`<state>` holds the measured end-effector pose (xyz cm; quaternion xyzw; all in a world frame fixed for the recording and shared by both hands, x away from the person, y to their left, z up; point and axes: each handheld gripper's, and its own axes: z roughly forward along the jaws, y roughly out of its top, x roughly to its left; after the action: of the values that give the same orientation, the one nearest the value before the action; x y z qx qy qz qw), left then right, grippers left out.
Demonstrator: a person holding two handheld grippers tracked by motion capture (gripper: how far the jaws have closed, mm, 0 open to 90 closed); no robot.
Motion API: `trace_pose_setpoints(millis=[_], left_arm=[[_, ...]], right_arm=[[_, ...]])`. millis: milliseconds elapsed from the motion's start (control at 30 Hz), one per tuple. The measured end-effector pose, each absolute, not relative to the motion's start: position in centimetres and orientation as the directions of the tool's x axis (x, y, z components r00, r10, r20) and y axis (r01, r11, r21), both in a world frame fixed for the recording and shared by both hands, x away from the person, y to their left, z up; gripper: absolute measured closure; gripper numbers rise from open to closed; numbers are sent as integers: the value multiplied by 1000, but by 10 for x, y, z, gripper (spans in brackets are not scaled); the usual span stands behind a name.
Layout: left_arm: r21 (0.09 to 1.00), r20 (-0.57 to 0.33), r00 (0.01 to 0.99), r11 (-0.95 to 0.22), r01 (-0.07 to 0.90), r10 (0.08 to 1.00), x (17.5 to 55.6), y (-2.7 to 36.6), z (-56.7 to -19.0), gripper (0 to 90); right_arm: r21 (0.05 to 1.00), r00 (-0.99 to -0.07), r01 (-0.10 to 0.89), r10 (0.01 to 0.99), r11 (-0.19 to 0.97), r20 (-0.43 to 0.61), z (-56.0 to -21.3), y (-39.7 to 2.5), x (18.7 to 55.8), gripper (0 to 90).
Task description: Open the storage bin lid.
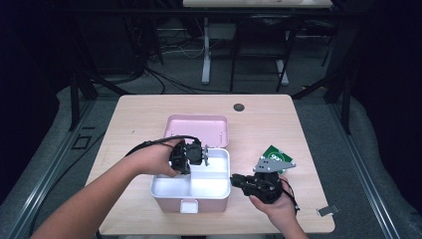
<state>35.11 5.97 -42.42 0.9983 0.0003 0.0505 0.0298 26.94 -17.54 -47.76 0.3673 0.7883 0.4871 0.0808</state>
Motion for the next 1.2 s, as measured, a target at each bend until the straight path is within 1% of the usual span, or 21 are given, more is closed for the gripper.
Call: trace_pose_setpoints(millis=[133,267,700,1200], left_arm=[[50,103,995,-999,7,12,351,59,-424,889],[52,86,996,-998,21,25,351,60,-424,891],[31,101,995,-999,7,10,350,56,-428,880],[6,89,996,-1000,-1,0,351,52,-435,874]], right_arm=[[827,-716,501,660,256,230,-478,-176,270,810],[825,-716,503,659,258,230,-479,-175,270,810],[824,-715,505,659,257,233,-479,-175,270,810],[824,-713,505,662,256,231,-479,-176,270,809]])
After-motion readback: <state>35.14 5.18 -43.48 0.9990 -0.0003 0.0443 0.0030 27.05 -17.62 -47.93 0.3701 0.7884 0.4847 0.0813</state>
